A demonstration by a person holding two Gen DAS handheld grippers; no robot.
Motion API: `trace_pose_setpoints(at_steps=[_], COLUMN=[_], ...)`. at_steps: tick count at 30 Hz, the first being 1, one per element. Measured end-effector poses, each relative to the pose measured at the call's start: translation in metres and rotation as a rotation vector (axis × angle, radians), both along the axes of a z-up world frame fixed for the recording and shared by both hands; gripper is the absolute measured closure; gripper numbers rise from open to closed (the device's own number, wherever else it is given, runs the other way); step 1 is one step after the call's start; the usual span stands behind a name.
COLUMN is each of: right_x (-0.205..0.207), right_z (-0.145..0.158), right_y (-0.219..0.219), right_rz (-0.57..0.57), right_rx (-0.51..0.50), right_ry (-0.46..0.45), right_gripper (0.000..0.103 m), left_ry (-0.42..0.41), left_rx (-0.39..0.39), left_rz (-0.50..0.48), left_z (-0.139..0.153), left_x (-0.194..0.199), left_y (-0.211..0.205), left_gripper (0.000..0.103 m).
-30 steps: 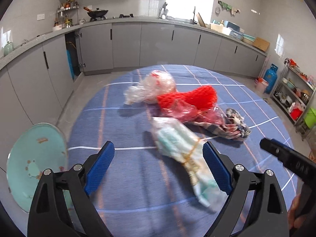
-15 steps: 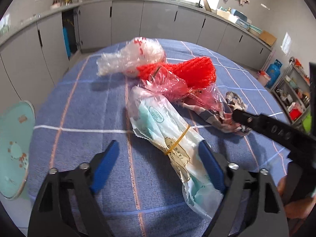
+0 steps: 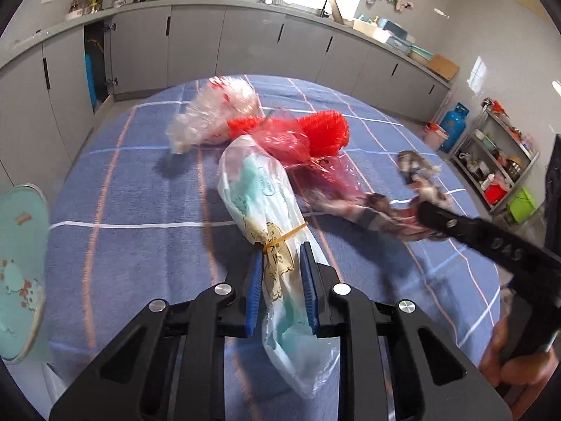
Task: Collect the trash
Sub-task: 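Grasp the clear plastic bag with the left tool while the right tool grasps the checked cloth, then carry plastic bag and checked cloth over the teal bin and release both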
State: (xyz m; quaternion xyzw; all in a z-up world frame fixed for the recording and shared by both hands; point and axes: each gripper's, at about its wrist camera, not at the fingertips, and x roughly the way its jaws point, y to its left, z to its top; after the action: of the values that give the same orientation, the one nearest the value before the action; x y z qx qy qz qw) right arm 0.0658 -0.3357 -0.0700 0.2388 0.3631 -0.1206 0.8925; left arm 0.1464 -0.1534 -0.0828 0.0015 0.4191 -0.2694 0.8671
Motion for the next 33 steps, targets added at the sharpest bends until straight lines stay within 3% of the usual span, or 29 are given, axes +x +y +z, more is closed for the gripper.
trace_pose_setpoints(at_steps=[8, 17, 33], right_x=[-0.027, -0.014, 0.033], right_z=[0.041, 0.070, 0.082], right_y=[0.022, 0.068, 0.195], right_rz=[0.009, 0.099, 0.365], right_rx=[-0.062, -0.097, -0.130], right_ry=[-0.108, -0.175, -0.228], right_gripper=[0.071, 0.071, 0.071], left_ry=[-0.080, -0.192, -0.212], left_rx=[0.024, 0.014, 0.066], left_rz=[0.039, 0.134, 0.393], left_z=[0.017, 0.046, 0.047], left_x=[-0.018, -0.025, -0.010], left_y=[0.037, 0.086, 0.203], left_gripper=[0.082, 0.082, 0.082])
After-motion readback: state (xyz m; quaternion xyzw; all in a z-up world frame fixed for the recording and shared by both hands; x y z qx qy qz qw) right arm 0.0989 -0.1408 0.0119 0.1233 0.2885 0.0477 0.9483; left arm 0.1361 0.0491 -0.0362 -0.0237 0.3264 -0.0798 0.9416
